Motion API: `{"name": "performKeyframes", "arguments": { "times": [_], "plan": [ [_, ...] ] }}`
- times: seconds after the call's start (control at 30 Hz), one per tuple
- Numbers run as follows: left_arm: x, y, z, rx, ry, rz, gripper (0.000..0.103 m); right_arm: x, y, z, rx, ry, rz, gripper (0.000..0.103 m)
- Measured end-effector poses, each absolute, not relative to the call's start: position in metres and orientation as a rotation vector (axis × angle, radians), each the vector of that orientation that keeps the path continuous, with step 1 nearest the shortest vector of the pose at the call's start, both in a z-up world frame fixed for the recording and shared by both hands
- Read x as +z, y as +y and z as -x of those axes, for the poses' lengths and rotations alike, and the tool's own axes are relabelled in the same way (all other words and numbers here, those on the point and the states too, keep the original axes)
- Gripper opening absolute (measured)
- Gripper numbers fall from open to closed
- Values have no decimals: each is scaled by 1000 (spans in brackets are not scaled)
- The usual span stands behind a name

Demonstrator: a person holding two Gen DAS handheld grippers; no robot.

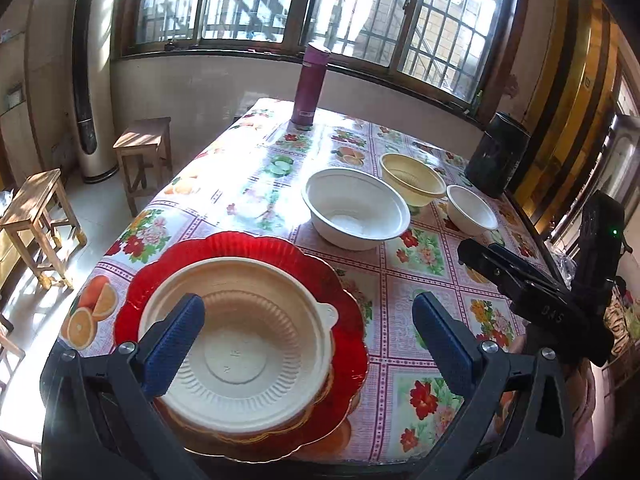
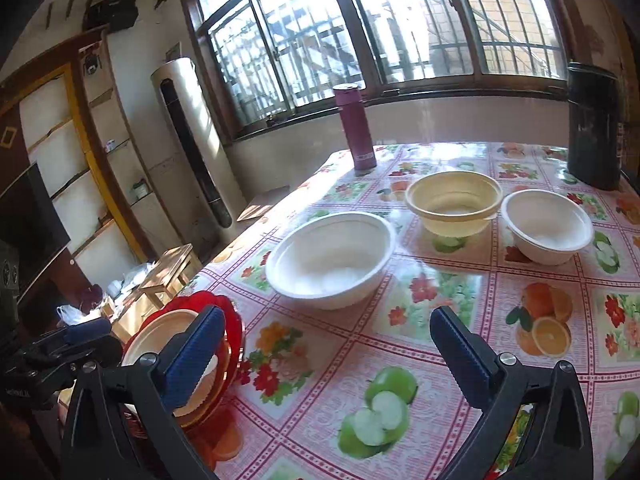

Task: Organize plates and bowls
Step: 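Open both tools and withdraw from the stacked beige bowl, then move both tools toward the rim of the large white bowl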

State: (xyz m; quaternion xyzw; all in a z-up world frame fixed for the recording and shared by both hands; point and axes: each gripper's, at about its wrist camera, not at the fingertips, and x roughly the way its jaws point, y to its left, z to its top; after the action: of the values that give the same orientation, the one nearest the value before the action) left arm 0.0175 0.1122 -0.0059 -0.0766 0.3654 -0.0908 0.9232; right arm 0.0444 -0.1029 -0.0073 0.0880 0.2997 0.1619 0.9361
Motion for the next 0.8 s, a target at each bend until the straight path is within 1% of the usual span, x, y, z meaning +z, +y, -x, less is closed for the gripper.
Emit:
{"name": "performKeyframes", "arguments": {
  "times": [0.23,0.4,0.53,0.8],
  "plan": [
    [-3,25,-43,-274,774,15,103,-18,-194,-61,195,607,-260,103],
    [-9,-20,-68,-283,787,-45,103,-26,-248,-63,121,601,-329,103],
    [-17,-44,-90,-263,793,-60,103,-29,-283,-67,81,618,-402,103],
    [-32,-80,-113,-249,794,-42,103,-27,-329,-64,13,606,-429,103]
  ]
}}
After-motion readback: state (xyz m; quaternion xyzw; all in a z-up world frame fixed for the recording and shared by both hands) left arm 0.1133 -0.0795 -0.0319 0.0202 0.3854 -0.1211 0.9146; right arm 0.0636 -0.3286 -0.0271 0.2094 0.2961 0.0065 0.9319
